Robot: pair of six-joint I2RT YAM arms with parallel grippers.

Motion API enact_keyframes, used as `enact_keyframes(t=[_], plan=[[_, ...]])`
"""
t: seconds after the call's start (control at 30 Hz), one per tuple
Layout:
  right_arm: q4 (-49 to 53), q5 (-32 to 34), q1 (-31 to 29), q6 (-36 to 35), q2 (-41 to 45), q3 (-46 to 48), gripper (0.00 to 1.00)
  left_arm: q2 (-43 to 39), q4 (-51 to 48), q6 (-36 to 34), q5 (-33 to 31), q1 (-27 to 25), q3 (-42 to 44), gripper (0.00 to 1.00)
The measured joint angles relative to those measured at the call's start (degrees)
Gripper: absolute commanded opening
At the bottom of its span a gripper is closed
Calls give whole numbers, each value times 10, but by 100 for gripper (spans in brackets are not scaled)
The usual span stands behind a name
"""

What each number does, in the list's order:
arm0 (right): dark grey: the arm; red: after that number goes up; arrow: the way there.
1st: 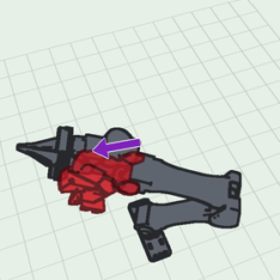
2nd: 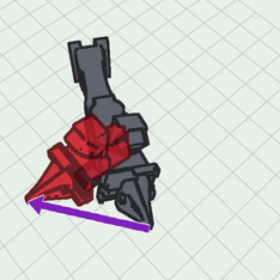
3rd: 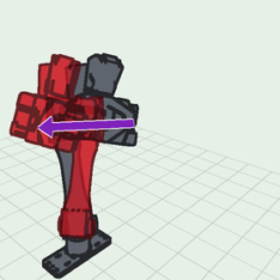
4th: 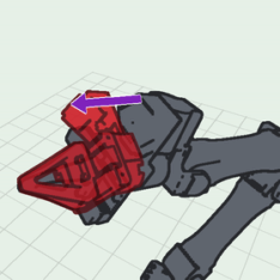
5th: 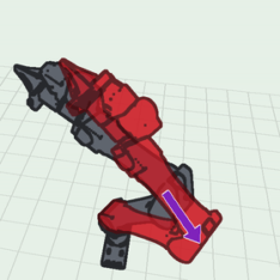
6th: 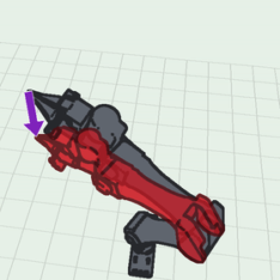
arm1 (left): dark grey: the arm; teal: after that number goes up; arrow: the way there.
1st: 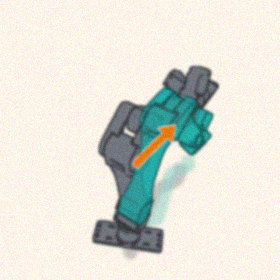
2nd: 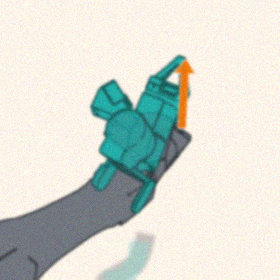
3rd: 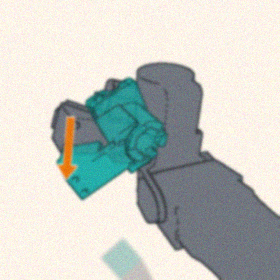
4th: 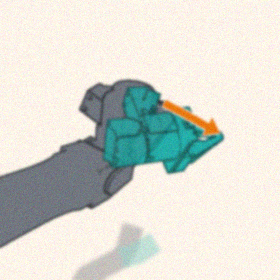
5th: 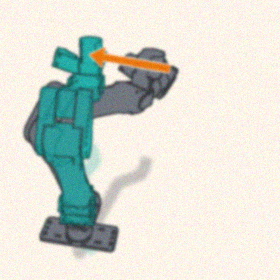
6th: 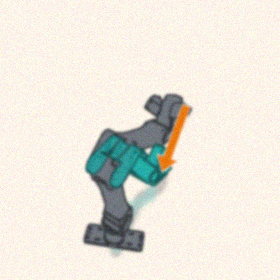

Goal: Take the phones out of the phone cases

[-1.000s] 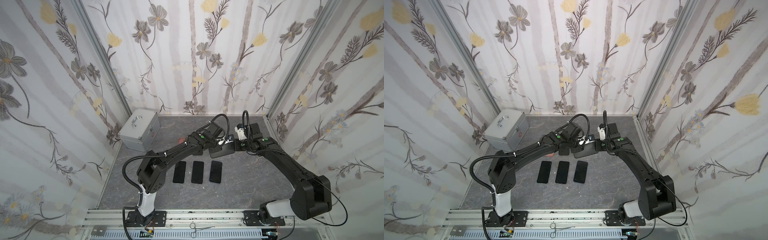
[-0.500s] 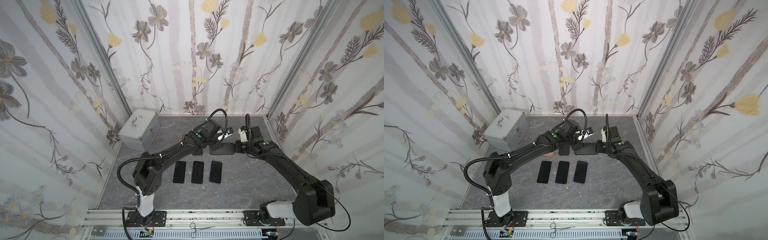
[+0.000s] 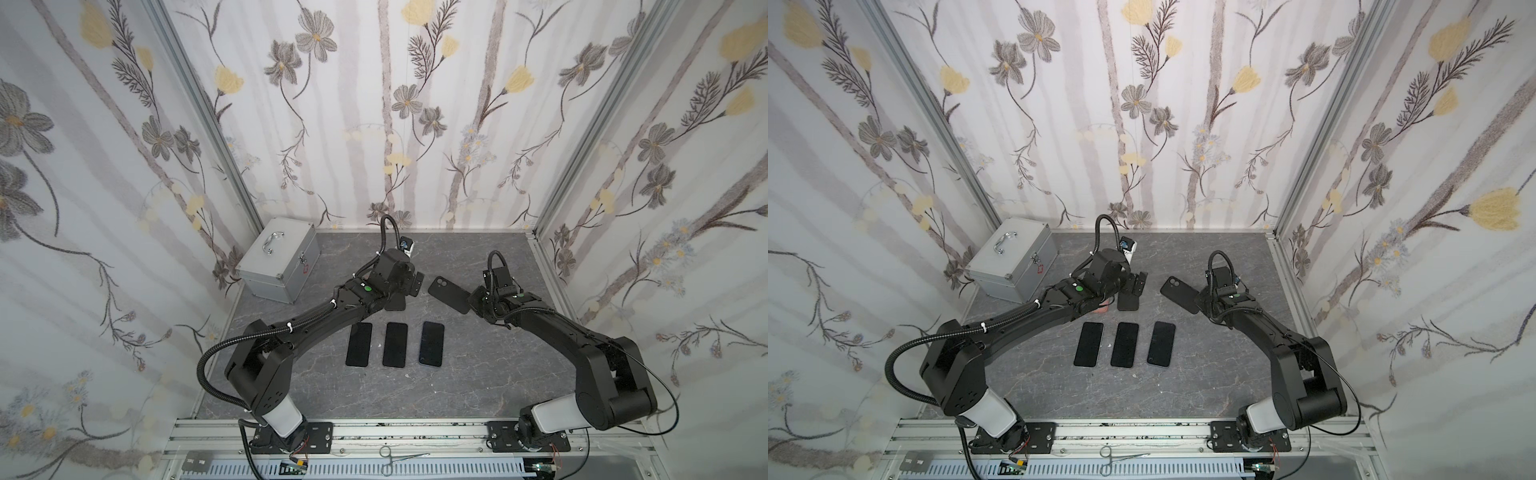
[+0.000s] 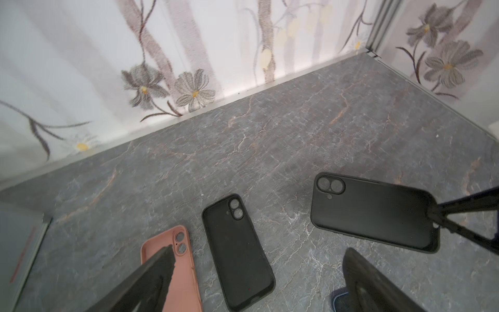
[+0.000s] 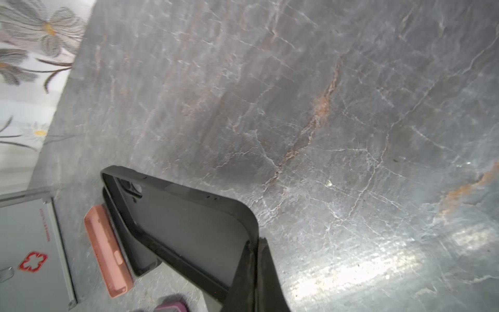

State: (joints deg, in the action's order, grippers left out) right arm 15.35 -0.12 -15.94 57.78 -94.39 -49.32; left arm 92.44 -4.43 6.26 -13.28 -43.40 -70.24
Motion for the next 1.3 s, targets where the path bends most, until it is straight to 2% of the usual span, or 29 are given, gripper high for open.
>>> enact_keyframes(t=[0.07, 0.13, 0.2, 0.27, 0.3, 0.33, 0.4, 0.57, 0.7, 0.83, 1.03, 1.3], plan=[[-8, 0, 2, 15, -19, 5, 1, -12, 9, 38, -2, -1, 22, 100], [-15, 0, 4, 25, -35, 8, 11, -22, 14, 66, -2, -1, 39, 100], [-22, 0, 5, 32, -42, 13, 23, -31, 19, 89, 0, 0, 52, 100], [-29, 1, 5, 32, -40, 19, 45, -37, 27, 106, 3, 0, 61, 100], [-31, 3, 5, 32, -35, 23, 52, -41, 32, 113, 8, 0, 66, 100], [-29, 7, 5, 31, -28, 26, 55, -45, 37, 121, 12, 0, 71, 100], [-25, 20, 5, 5, -7, 28, 54, -56, 46, 136, 18, 0, 83, 100], [-25, 35, -24, -144, 20, 4, 40, -89, 78, 179, 49, 23, 123, 100], [-2, 14, -43, -265, -13, -48, 41, -118, 131, 241, 103, 76, 188, 100], [42, 9, -59, -344, -58, -88, 43, -138, 186, 308, 170, 109, 248, 100], [80, 14, -90, -412, -134, -149, 44, -146, 237, 361, 222, 122, 277, 100], [108, 40, -103, -451, -207, -195, 44, -147, 257, 377, 245, 125, 282, 100]])
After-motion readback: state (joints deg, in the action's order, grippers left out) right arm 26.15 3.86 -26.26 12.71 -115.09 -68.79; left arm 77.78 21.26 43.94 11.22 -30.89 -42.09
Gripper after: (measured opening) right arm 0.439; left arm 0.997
